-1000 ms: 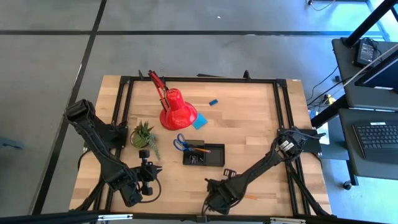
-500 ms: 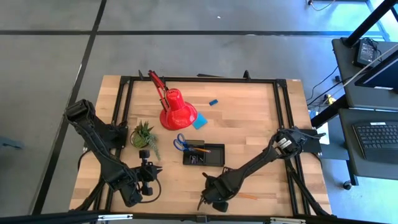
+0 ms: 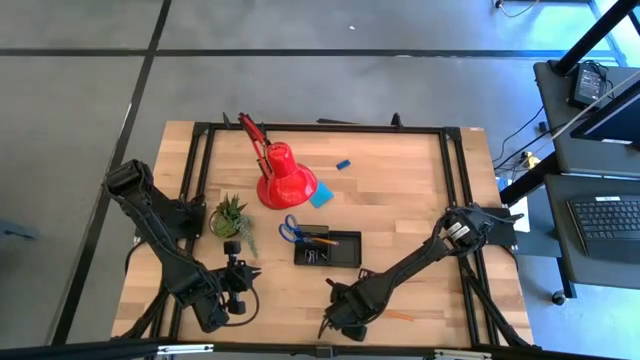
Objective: Pick and place office supplies into organizer
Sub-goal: Put the orange pencil into the desk organizer
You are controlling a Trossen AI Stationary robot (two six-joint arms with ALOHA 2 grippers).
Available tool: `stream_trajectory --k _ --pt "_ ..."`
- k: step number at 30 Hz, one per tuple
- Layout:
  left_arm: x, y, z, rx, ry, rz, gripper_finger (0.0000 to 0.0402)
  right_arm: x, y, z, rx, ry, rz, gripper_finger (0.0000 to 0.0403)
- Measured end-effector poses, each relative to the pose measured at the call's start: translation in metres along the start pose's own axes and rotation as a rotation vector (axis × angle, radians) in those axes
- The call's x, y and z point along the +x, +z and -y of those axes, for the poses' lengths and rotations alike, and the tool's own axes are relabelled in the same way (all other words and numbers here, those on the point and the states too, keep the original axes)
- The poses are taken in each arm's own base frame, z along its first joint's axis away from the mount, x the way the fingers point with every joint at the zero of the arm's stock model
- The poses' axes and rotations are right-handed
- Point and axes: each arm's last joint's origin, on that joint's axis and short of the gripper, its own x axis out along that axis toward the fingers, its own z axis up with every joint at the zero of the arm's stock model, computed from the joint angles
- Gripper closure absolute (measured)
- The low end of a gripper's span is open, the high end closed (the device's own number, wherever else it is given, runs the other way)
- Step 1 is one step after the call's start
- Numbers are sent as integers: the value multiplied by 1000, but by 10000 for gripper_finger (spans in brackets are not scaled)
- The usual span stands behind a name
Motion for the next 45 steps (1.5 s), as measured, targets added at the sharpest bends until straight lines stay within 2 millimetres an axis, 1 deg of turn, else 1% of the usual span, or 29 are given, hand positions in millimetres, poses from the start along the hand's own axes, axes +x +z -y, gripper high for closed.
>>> stream_trajectory --k 5,7,9,15,17,20,24,41,45 --pt "0 0 0 0 0 0 370 0 0 0 24 1 1 339" --pt "0 0 0 0 0 0 370 0 0 0 27 3 1 332" --pt "0 0 0 0 0 0 370 0 0 -1 26 6 3 316" --pt "0 0 0 0 -1 0 370 0 0 -2 24 2 23 248" --pt "0 0 0 0 0 0 370 0 0 -2 23 2 24 235" --pt "0 0 0 0 0 0 370 0 0 -2 24 -3 21 232" --pt "0 0 0 0 0 0 370 0 0 -1 26 -10 20 248" --pt "0 0 0 -1 0 0 370 0 0 1 25 -21 18 354" --pt "0 0 0 0 0 0 370 0 0 1 22 -20 18 370"
